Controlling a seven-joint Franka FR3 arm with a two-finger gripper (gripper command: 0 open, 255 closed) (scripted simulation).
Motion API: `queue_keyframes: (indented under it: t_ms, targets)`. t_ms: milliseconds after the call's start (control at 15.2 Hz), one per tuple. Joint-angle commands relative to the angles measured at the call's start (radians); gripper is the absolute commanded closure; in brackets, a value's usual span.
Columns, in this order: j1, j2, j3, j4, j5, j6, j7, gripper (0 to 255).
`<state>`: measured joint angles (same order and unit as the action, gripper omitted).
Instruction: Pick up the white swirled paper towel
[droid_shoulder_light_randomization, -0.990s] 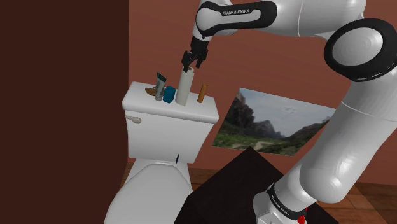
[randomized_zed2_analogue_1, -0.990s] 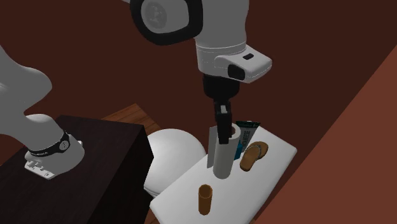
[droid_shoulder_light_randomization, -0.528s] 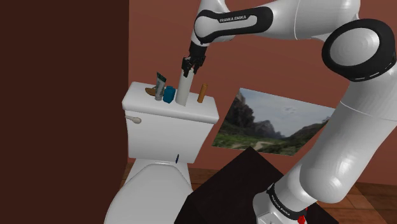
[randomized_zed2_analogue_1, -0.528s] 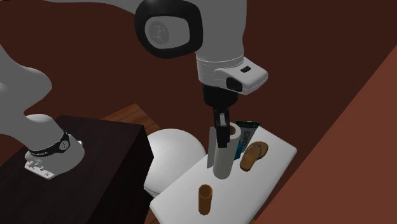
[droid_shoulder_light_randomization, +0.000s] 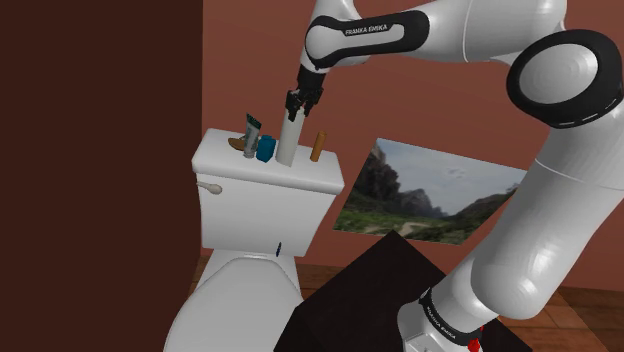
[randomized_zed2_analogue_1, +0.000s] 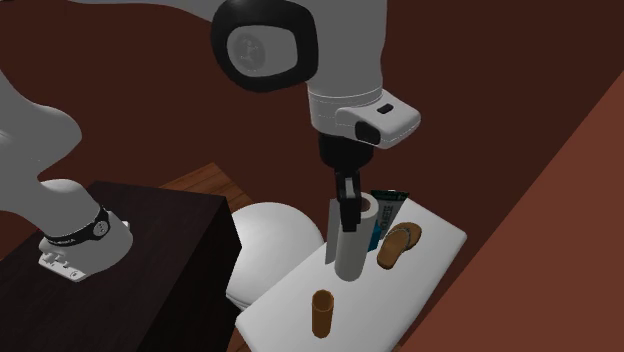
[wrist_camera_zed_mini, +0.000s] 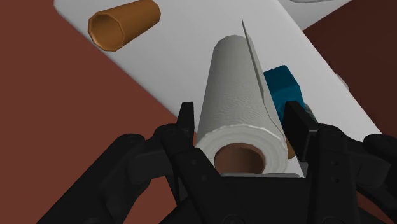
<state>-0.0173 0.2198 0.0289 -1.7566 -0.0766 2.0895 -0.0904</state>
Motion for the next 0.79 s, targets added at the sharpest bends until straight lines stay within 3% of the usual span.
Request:
queue_keyframes:
  t_ms: [0,726]
  targets:
    - [-0.001,-0.002,-0.001,0.008,0.0,-0.013,-0.001,255]
    - [0.0,-0.023,0.0,0.128,0.005,-0.153,-0.011,255]
